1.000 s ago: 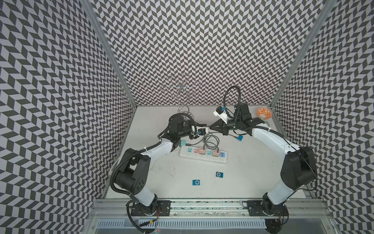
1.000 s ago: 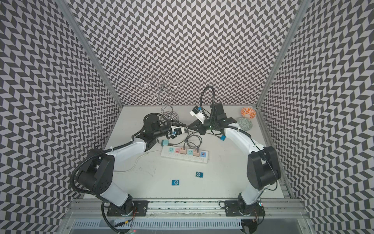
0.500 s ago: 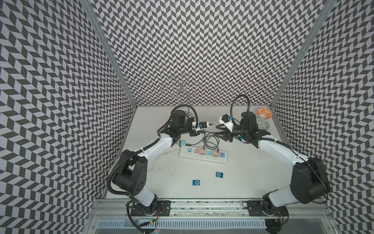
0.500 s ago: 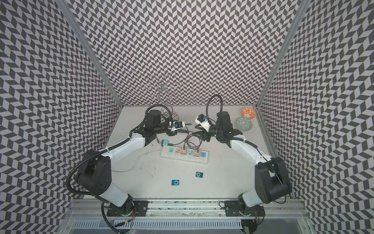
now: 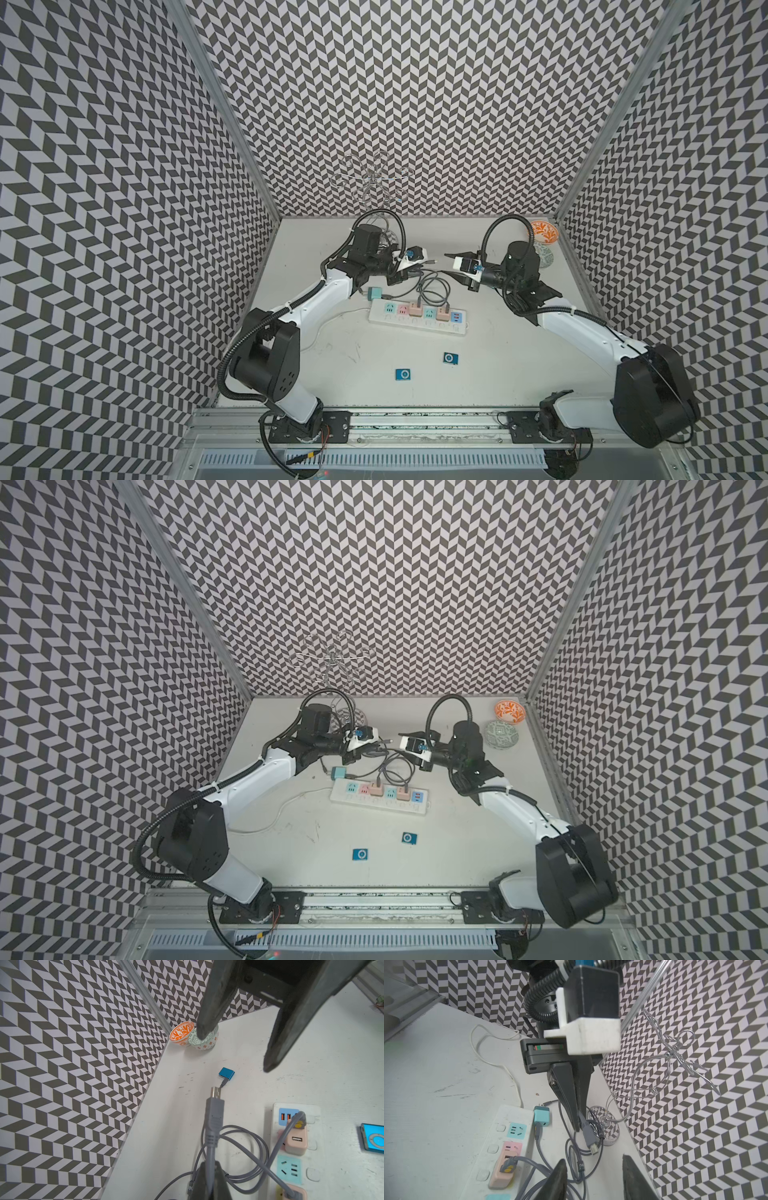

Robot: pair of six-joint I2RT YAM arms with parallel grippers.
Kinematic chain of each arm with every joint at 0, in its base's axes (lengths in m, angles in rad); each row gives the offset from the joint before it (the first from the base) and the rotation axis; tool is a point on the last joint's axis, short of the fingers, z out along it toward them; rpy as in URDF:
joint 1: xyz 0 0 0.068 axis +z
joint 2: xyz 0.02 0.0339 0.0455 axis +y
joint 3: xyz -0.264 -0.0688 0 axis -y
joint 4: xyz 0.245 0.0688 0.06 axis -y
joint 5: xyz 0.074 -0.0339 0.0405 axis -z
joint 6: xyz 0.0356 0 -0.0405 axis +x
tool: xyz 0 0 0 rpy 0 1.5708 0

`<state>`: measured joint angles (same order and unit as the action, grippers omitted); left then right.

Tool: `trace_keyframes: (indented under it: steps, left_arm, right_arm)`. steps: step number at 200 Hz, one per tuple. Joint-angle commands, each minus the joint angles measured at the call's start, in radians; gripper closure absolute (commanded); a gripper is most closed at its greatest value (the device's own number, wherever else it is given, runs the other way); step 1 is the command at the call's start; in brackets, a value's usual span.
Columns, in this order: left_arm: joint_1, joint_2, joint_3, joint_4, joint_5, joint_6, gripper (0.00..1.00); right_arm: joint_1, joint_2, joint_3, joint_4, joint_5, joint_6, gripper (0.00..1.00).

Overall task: Charge mp3
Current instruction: Pick up the charging cable from the center of the board.

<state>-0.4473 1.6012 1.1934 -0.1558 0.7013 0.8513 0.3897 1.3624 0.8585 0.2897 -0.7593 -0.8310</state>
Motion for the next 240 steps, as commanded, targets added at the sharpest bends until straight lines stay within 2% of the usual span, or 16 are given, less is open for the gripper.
trace_keyframes:
  steps: [1, 61, 85, 114, 131, 149, 170, 214, 240]
  left_arm:
    - [-0.008, -0.01, 0.039, -0.04, 0.048, -0.004, 1.0]
    - [-0.031, -0.014, 0.03, -0.054, 0.051, 0.022, 1.0]
    - [-0.034, -0.017, 0.03, -0.052, 0.041, 0.023, 1.0]
    - [-0.032, -0.02, 0.026, -0.054, 0.032, 0.031, 1.0]
    - [-0.032, -0.025, 0.022, -0.051, 0.033, 0.031, 1.0]
    - [-0.034, -0.034, 0.015, -0.054, 0.038, 0.041, 1.0]
    - [-0.037, -0.047, 0.0, -0.056, 0.038, 0.058, 1.0]
    - [-0.044, -0.061, -0.009, -0.066, 0.042, 0.078, 1.0]
    - [-0.047, -0.063, -0.01, -0.068, 0.031, 0.08, 1.0]
  right_arm:
    - [0.025, 0.029, 0.031, -0.021, -0.041, -0.151, 0.58]
    - [0.053, 0.066, 0.045, 0.008, -0.051, -0.142, 0.61]
    - [0.054, 0.061, 0.039, 0.016, -0.055, -0.134, 0.72]
    - [0.054, 0.052, 0.031, 0.01, -0.05, -0.135, 0.8]
    - [0.054, 0.052, 0.03, 0.006, -0.035, -0.135, 0.79]
    - [0.054, 0.048, 0.038, 0.011, 0.012, -0.108, 0.63]
    - [0.052, 0.044, 0.054, -0.015, 0.043, -0.124, 0.59]
    - [0.052, 0.06, 0.055, -0.038, 0.006, -0.16, 0.62]
    - [0.052, 0.057, 0.053, -0.033, -0.009, -0.158, 0.73]
